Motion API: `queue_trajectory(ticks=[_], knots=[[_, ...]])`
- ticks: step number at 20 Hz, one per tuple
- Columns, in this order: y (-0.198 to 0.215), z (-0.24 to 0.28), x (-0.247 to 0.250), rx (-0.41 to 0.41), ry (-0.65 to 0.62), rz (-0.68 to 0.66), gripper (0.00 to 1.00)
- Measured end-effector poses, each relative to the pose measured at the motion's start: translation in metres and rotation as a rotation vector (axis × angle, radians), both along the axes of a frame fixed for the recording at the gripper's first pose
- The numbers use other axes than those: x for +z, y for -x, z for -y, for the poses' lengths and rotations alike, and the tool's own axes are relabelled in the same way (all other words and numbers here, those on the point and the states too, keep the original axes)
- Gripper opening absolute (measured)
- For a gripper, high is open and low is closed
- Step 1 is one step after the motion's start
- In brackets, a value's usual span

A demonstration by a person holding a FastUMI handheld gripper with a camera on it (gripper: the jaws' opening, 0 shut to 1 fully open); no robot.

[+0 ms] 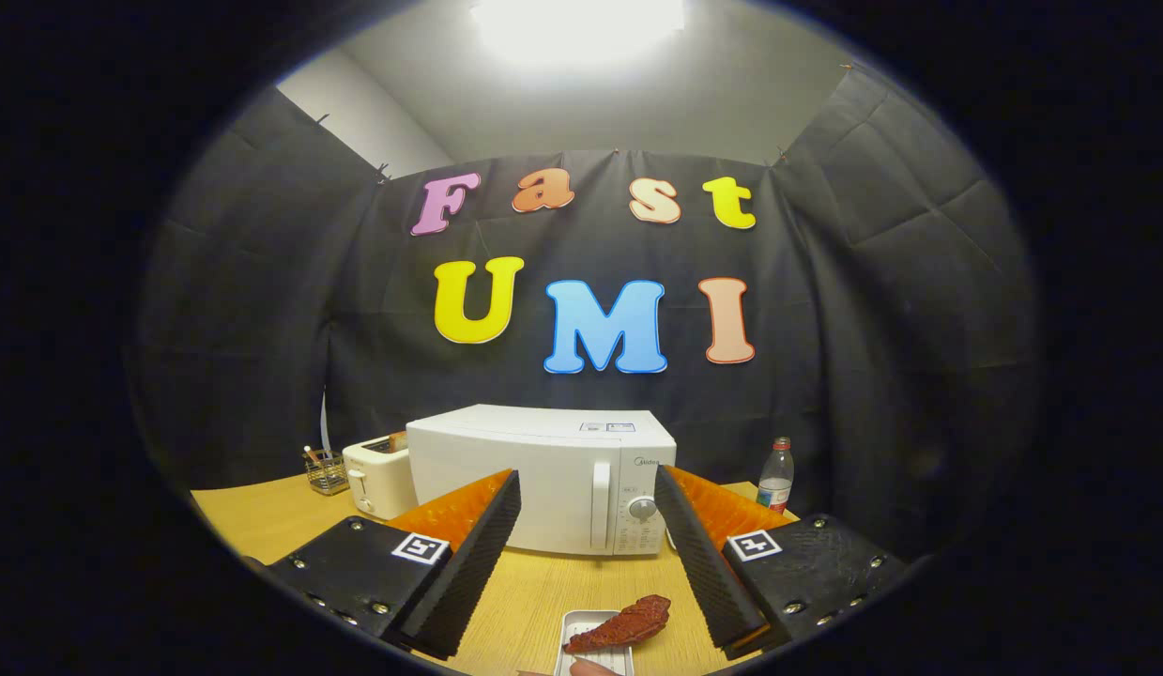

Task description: Open the microwave, put the food inside, and close the microwave door.

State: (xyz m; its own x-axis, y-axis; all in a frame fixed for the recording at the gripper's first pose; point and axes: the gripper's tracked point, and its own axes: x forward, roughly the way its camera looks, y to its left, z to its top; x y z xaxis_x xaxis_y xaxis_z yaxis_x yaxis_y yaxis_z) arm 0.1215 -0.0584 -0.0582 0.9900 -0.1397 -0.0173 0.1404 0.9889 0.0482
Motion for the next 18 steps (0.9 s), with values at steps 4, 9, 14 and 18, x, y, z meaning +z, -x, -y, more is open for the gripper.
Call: queue_trajectory(ticks=[4,9,14,18], knots=[[-0.043,0.012,-0.039,-0.01,0.019,-0.074,0.92],[-0.096,0.024,-0.081,-0.018,0.011,-0.131,0.93],[-0.15,0.028,-0.109,-0.018,-0.055,-0.14,0.93],[-0.185,0.038,-0.132,-0.022,-0.009,-0.164,0.93]])
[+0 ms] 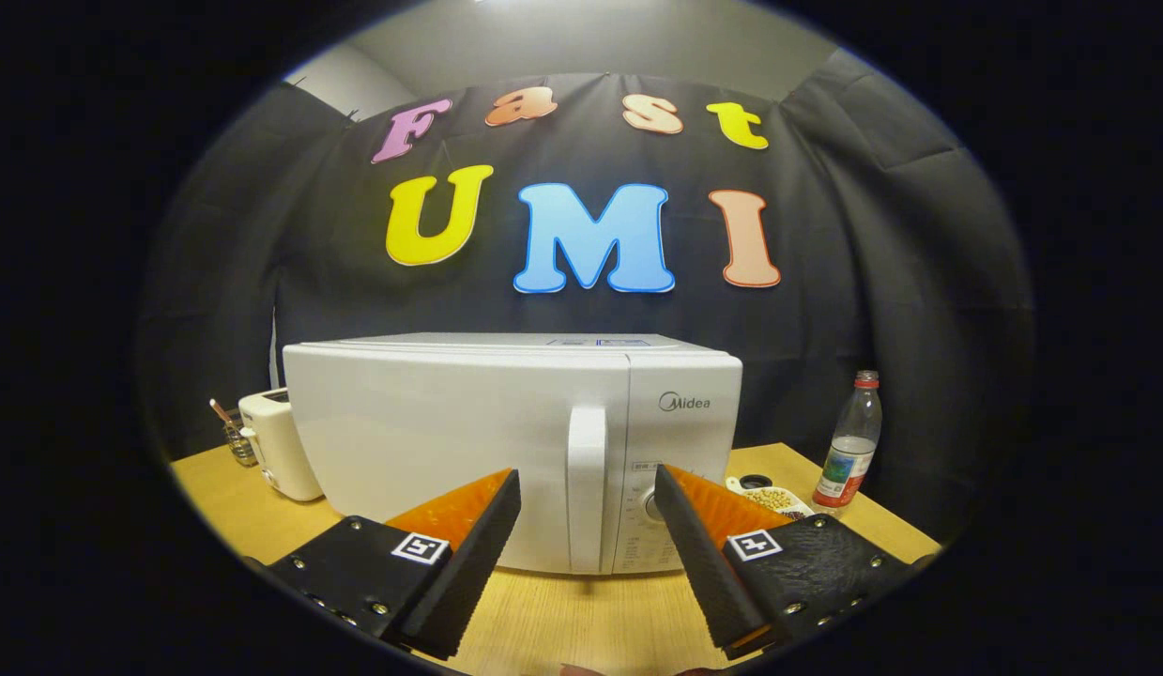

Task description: Open the microwave, put the food inside, and close the microwave door.

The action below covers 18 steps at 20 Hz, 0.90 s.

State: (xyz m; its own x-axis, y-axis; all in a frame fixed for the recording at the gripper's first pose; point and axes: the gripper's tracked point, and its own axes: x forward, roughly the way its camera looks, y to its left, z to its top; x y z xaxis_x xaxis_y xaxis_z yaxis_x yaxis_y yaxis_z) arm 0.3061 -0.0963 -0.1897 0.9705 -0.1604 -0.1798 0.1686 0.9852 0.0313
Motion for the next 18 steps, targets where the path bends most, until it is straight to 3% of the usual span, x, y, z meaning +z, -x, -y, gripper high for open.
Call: queue_trajectory(ticks=[4,7,11,13,18], knots=[[-0.021,0.006,-0.018,-0.017,-0.02,-0.007,0.92],[-0.026,0.006,-0.028,-0.032,-0.052,-0.007,0.69],[-0.028,0.0,-0.031,-0.008,0.001,-0.022,0.56],[-0.017,-0.003,-0.025,-0.007,-0.021,-0.034,0.25],[-0.022,-0.005,-0.031,0.015,-0.128,-0.051,0.11]])
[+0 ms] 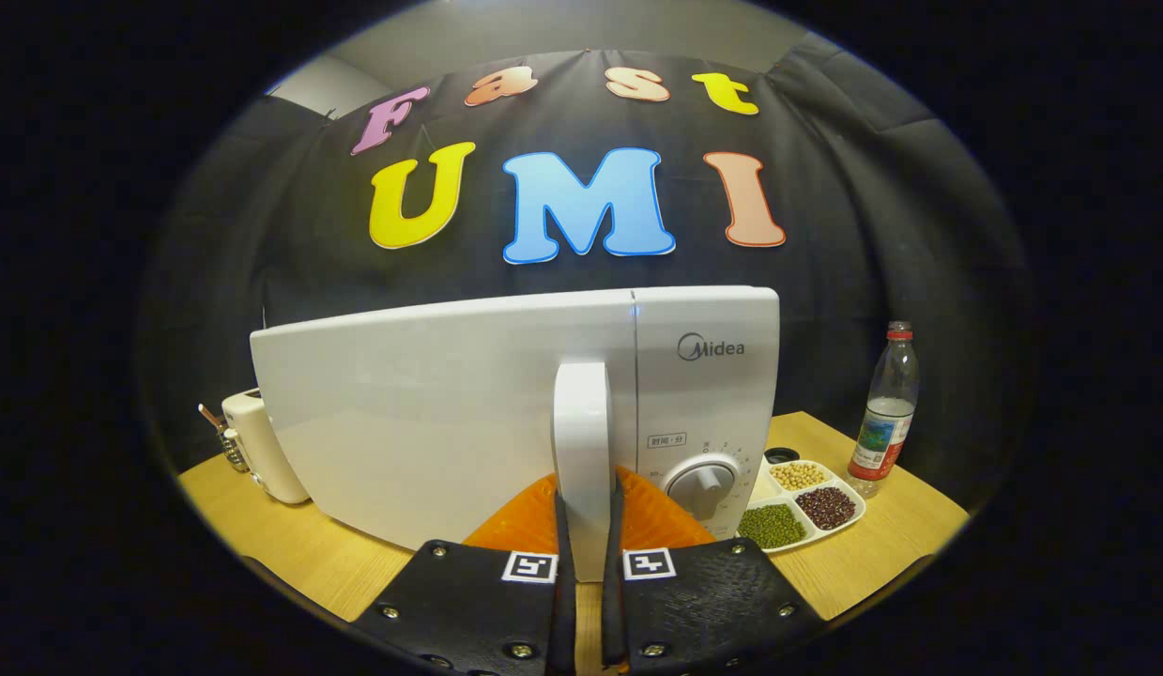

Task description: Open the microwave, put the food inside, and close the microwave door.

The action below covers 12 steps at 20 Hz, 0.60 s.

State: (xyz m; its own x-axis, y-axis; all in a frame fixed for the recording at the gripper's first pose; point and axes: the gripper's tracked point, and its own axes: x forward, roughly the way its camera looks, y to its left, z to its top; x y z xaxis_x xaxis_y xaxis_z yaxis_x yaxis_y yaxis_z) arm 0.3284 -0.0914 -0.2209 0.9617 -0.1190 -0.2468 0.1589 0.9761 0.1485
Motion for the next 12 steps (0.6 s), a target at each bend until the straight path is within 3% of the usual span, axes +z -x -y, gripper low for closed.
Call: queue_trajectory(ticks=[5,12], knots=[[0.016,-0.006,0.004,-0.019,0.025,0.001,0.07],[0.081,-0.046,0.013,0.078,0.002,-0.013,0.07]])
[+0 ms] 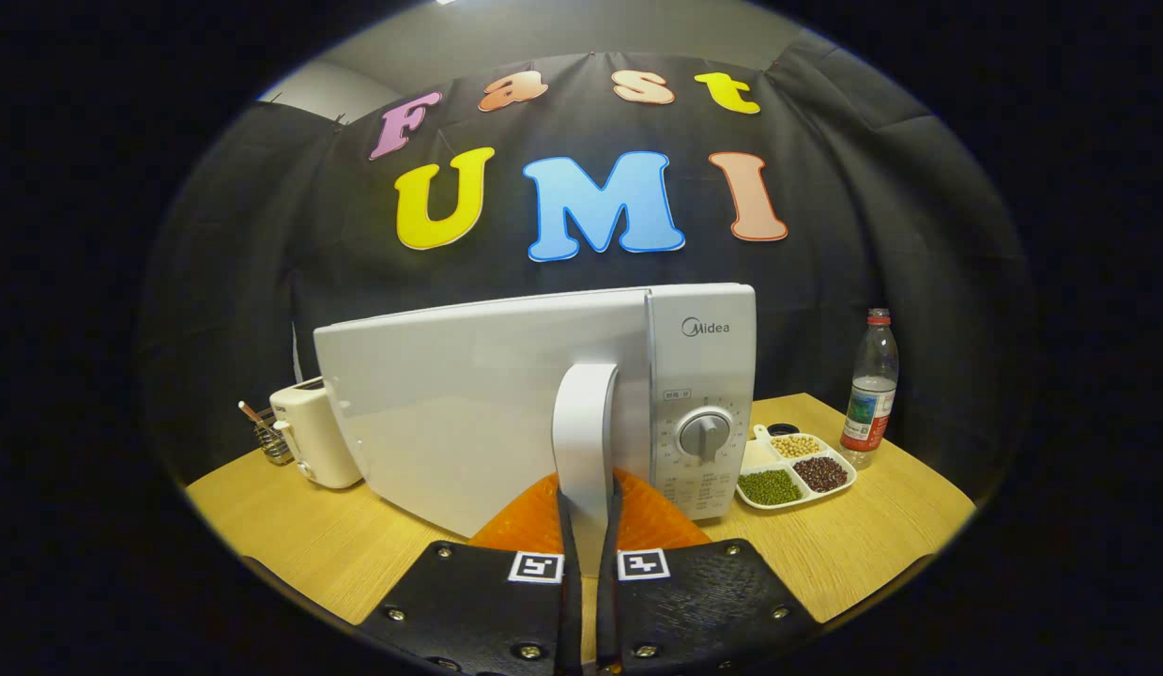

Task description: Open the microwave, put the food inside, and close the microwave door.

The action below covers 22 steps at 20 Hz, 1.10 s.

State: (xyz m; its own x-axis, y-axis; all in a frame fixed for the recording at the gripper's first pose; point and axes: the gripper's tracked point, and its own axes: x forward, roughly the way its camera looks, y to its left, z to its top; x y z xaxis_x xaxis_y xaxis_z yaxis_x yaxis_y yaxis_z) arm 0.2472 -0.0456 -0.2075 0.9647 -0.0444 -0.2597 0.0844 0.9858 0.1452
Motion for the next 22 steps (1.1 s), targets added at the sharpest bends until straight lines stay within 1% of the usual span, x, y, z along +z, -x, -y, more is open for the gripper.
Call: queue_trajectory(ticks=[5,8,10,14,17,22], knots=[[0.058,-0.056,0.01,0.128,-0.009,0.037,0.06],[0.081,-0.088,0.015,0.162,0.033,0.069,0.06],[0.093,-0.111,0.015,0.183,0.027,0.074,0.06],[0.114,-0.157,0.022,0.194,0.004,0.102,0.06],[0.124,-0.194,0.025,0.199,0.023,0.132,0.06],[0.129,-0.242,0.029,0.149,0.066,0.168,0.05]])
